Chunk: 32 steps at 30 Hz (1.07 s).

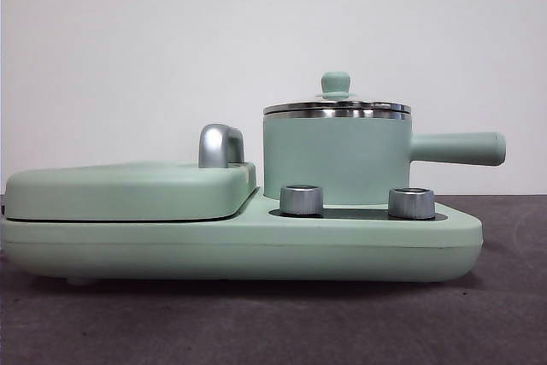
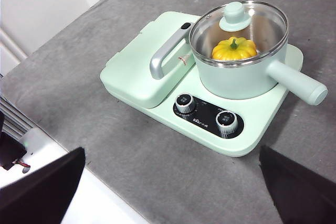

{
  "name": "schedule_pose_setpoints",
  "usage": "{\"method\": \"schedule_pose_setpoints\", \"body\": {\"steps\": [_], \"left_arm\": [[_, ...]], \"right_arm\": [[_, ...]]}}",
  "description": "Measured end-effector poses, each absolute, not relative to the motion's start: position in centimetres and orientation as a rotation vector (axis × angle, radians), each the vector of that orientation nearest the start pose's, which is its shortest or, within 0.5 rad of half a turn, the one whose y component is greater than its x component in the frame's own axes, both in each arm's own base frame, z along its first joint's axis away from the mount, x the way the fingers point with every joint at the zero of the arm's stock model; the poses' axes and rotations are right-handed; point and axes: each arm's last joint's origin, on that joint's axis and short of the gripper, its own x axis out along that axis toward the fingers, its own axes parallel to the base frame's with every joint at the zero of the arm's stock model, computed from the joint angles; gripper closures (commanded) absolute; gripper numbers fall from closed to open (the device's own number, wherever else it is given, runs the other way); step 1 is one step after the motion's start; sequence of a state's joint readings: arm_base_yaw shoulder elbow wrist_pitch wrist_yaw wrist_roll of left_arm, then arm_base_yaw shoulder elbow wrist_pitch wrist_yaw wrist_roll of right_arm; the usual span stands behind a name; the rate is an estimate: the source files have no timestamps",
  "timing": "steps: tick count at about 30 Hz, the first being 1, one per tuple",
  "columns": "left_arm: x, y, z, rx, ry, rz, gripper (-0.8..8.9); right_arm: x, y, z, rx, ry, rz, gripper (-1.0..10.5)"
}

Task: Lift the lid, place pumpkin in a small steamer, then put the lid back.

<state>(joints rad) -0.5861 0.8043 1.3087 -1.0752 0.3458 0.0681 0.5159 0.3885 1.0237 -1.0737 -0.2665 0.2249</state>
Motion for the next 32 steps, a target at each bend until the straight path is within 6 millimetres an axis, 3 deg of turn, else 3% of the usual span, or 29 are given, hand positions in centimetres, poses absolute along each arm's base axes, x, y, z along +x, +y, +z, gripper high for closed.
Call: {"method": "schedule_pose_setpoints", "body": {"steps": [9, 10, 12, 13, 32], "left_arm": [[3.8, -3.5, 34.9, -0.112, 0.526, -0.819, 3.82], [3.6, -3.4, 34.2, -0.128, 0.534, -0.8, 4.31], [3.4, -3.1, 33.4, -0.145, 0.549, -0.768, 7.94], [3.2, -3.0, 33.2, -0.153, 0.555, -0.764, 7.81], [2.9, -2.8, 33.3, -0.184, 0.533, -0.743, 8.07]], "right_arm": [[1.8, 1.9, 35.8, 0.157, 0.513, 0.718, 4.3], [1.8, 1.9, 35.8, 0.157, 0.511, 0.719, 5.0], [1.8, 1.9, 35.8, 0.157, 0.511, 0.723, 9.5], [1.7, 1.9, 35.8, 0.158, 0.513, 0.73, 9.1], [1.7, 1.9, 35.8, 0.122, 0.501, 0.754, 9.1]]}}
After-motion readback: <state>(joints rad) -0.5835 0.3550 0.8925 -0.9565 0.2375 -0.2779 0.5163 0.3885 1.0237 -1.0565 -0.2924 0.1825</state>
